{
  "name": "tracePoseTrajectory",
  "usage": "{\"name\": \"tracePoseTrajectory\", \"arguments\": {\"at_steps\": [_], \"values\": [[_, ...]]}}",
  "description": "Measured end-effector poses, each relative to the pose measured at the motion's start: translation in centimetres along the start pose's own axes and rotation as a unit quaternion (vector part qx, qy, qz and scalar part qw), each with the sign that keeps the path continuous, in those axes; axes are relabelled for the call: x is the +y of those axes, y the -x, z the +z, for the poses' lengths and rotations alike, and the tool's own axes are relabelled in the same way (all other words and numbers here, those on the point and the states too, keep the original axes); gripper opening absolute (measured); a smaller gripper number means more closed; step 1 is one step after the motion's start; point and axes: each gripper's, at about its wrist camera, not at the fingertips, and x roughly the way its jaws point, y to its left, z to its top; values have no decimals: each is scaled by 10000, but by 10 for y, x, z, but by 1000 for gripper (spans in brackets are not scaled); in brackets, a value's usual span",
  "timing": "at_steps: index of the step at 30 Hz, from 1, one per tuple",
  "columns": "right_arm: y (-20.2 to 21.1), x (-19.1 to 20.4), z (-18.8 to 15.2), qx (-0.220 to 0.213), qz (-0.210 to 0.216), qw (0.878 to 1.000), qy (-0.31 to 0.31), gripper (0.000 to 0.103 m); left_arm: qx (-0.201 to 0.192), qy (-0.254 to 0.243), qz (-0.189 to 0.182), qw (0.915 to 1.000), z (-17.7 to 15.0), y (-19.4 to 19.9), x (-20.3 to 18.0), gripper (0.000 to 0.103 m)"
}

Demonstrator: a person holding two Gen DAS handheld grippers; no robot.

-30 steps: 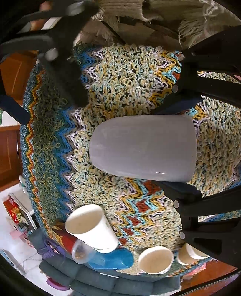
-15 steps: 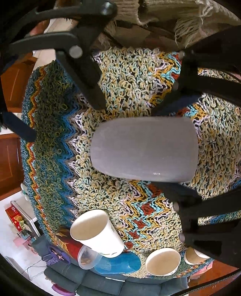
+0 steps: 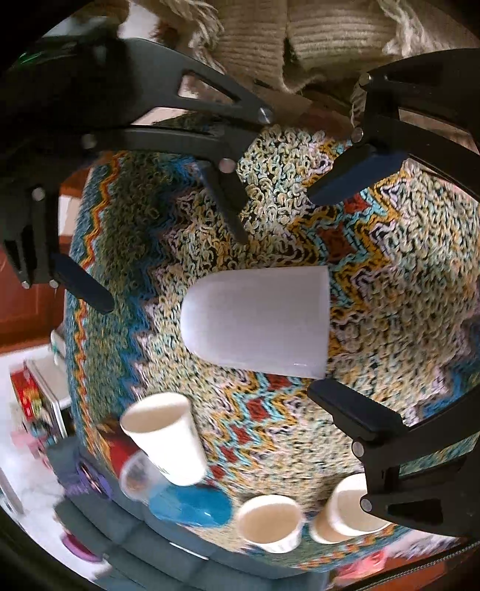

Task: Flip cup upright
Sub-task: 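Grasp the white cup with the right gripper while the left gripper releases it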

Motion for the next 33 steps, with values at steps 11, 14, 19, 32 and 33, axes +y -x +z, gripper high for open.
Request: {"name": "tracePoseTrajectory", "arguments": {"at_steps": [11, 14, 19, 32, 33], "values": [[-1, 48, 9, -639, -772, 9740, 2032, 103, -401, 1209, 93, 9918, -44, 20, 8, 96], [-3, 58, 8, -670, -873, 9625, 2478, 103, -598, 1758, 80, 9826, -53, 25, 13, 96], [-9, 72, 9, -643, -1034, 9448, 3042, 103, -770, 3040, 209, 9493, -70, 31, 33, 96], [-27, 96, 23, -113, -972, 9122, 3979, 81, -854, 3901, 451, 9157, -104, 29, 31, 96], [-28, 96, 25, -70, -960, 9117, 3994, 79, -853, 3910, 444, 9153, -106, 28, 30, 96]]}}
